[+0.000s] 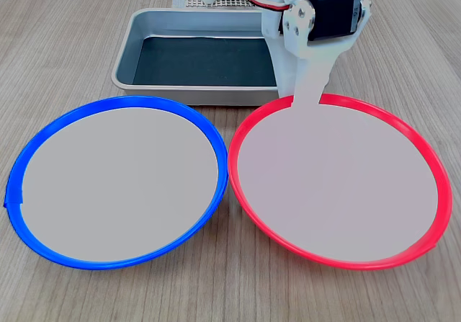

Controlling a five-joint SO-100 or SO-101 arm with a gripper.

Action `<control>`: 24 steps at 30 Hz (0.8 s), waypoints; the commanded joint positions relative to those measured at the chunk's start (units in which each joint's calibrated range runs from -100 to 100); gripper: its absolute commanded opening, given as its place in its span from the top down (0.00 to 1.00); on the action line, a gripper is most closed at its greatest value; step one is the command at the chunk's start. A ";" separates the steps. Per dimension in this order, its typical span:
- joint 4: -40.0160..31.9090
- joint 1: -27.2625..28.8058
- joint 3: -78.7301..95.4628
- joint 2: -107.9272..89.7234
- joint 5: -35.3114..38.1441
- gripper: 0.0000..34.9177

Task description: Lift the stacked dish and set it down on the table.

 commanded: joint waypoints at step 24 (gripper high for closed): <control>-1.23 8.17 18.22 -37.48 0.59 0.99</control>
